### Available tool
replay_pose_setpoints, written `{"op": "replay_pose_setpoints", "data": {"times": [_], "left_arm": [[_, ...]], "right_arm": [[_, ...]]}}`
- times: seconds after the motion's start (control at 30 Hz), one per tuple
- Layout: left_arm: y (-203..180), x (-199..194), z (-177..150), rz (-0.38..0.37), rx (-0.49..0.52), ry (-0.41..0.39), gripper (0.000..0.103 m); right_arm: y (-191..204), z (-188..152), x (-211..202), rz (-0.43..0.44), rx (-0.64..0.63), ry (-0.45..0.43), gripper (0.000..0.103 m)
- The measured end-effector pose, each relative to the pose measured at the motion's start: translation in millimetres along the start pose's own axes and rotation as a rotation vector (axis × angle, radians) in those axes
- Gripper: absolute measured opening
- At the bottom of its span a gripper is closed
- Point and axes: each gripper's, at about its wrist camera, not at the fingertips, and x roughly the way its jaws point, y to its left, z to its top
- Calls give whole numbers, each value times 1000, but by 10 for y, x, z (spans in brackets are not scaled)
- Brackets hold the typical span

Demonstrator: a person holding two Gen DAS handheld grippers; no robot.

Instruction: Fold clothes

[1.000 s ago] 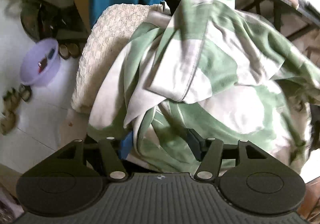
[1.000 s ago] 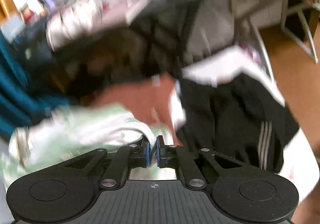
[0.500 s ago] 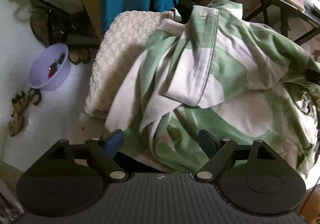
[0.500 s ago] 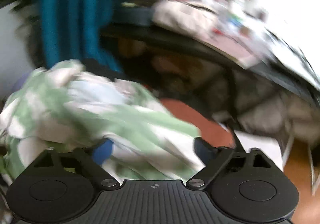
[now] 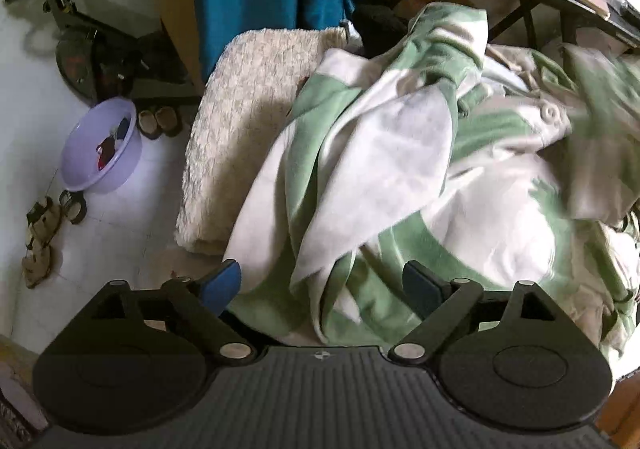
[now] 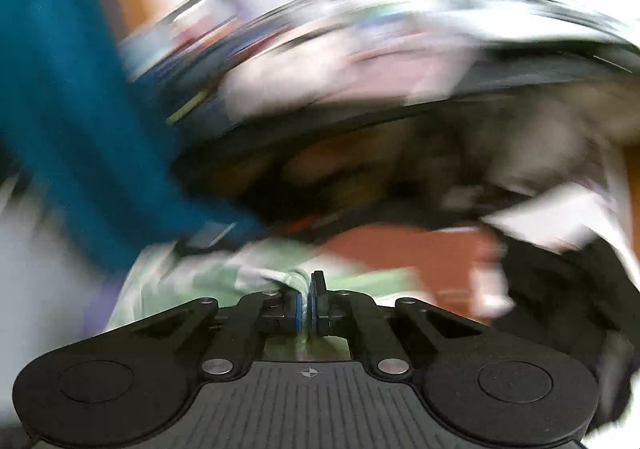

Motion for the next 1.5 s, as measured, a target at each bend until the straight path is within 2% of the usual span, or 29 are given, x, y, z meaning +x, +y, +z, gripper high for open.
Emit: {"op": "replay_pose_setpoints", "data": {"times": [0.23,0.33,0.43,0.5,0.53,0.57,0.6,0.67,0.73,0.8,0.83,0.9,0.93,0.97,1.0,1.03,1.07,1.1,1.13,1.17,1.2,1.23,1.27,1.33,1.37,1.4,1.43,1.5], "left_arm": [[-155,120,166,23,51,-33,92],[-219,116,228,0,34,-46,92],[-281,101,264,-1,35,-70,92],[-284,63,254,-14,31,-95,83],[-247,31,240,-45,8,-107,67],[-209,-1,226,-75,-16,-118,51],[-168,-29,210,-95,-44,-122,45],[-116,-66,161,-110,-64,-108,15],[-64,-103,111,-125,-84,-93,11],[-67,-138,28,-146,-65,-79,8],[-81,-158,-32,-142,-39,-75,7],[-104,-187,-143,-136,-7,-60,6],[-86,-192,-188,-140,-10,-49,6],[-67,-198,-245,-139,-22,-38,6],[-66,-213,-281,-127,-18,-41,6],[-64,-227,-316,-114,-15,-44,14],[-69,-236,-332,-98,4,-49,38],[-84,-236,-315,-80,24,-50,55],[-99,-238,-297,-62,44,-53,83],[-108,-266,-276,-46,59,-86,86],[-123,-281,-237,-42,76,-121,86],[-138,-294,-198,-37,94,-154,86],[-165,-215,-130,-23,116,-150,86],[-220,-58,8,4,161,-141,86],[-246,21,76,17,183,-137,69],[-239,102,141,16,185,-134,44],[-203,124,197,-2,149,-113,13],[-123,85,255,-47,87,-99,9]], "right_arm": [[-1311,-214,-108,-227,473,81,4],[-1568,-553,54,-367,574,252,5],[-1710,-795,104,-432,713,369,14],[-1583,-717,95,-464,685,365,30],[-1519,-677,91,-481,671,363,36],[-1434,-602,79,-483,649,338,48],[-1317,-476,55,-464,618,281,56],[-1084,-225,7,-425,553,168,56],[-851,27,-42,-386,488,56,58],[-587,229,-23,-270,415,-1,68],[-449,300,5,-196,376,-11,70],[-115,398,155,-36,288,24,80],[58,444,235,37,248,54,83],[218,479,317,96,216,98,91],[361,497,429,141,200,142,93],[490,497,540,168,200,177,93],[594,494,648,185,205,207,93],[648,474,729,181,219,228,78],[664,424,751,175,231,237,61],[657,359,741,177,242,235,39],[648,319,724,183,246,226,24],[630,308,676,194,237,207,18],[604,290,596,205,221,185,5],[497,247,455,227,218,151,2],[429,226,399,232,220,140,0],[362,201,343,224,217,133,0],[299,165,273,204,215,129,0],[142,81,156,161,243,137,0]]}}
